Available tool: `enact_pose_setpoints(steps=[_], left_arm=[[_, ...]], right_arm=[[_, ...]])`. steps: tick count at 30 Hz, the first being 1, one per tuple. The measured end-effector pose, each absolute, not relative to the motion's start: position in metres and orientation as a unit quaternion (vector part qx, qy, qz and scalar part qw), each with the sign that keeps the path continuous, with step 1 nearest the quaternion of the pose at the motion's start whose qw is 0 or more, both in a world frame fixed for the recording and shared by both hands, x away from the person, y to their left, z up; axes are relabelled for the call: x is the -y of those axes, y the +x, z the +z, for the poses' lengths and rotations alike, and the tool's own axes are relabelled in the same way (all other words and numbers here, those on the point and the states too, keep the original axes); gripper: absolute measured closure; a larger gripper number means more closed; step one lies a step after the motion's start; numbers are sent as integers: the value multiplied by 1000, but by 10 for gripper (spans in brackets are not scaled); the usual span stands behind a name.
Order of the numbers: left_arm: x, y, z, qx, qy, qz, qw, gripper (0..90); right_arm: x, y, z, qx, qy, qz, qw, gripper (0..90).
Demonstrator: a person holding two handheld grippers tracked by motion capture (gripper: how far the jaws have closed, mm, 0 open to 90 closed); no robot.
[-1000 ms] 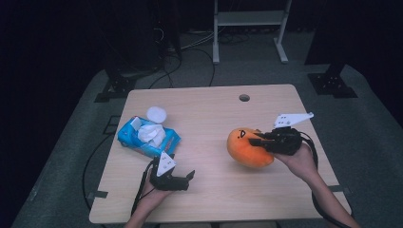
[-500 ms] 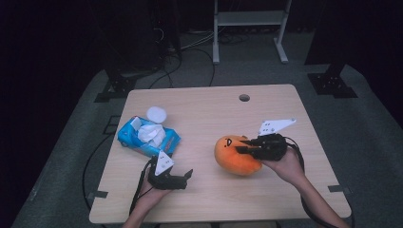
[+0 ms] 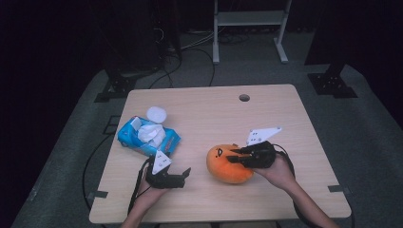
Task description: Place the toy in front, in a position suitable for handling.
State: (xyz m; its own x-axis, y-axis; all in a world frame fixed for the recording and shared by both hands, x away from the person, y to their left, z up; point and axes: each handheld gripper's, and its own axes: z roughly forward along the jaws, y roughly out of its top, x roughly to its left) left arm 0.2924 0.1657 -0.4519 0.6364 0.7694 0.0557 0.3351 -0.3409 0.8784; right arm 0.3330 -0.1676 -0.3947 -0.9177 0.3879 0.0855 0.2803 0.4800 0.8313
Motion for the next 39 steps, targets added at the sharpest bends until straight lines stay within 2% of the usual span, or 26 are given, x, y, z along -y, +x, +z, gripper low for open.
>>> enact_pose_setpoints(steps=[10,18,21,23,24,36,39], left_arm=[[-170,293,-449,-353,779,239,460,59],[-168,292,-445,-340,782,235,466,73],[-166,291,-443,-333,783,241,466,74],[-166,291,-443,-331,783,239,469,112],[-167,291,-442,-328,784,241,469,115],[-179,296,-432,-325,772,258,482,208],[-183,299,-429,-318,770,276,479,234]], right_arm=[[151,327,-416,-868,163,466,58,701],[157,323,-417,-862,154,480,51,508],[161,320,-412,-856,158,488,58,464],[163,320,-411,-854,159,492,57,454],[170,320,-408,-847,166,501,63,418],[199,313,-404,-835,188,511,76,363],[206,310,-406,-835,194,510,73,356]])
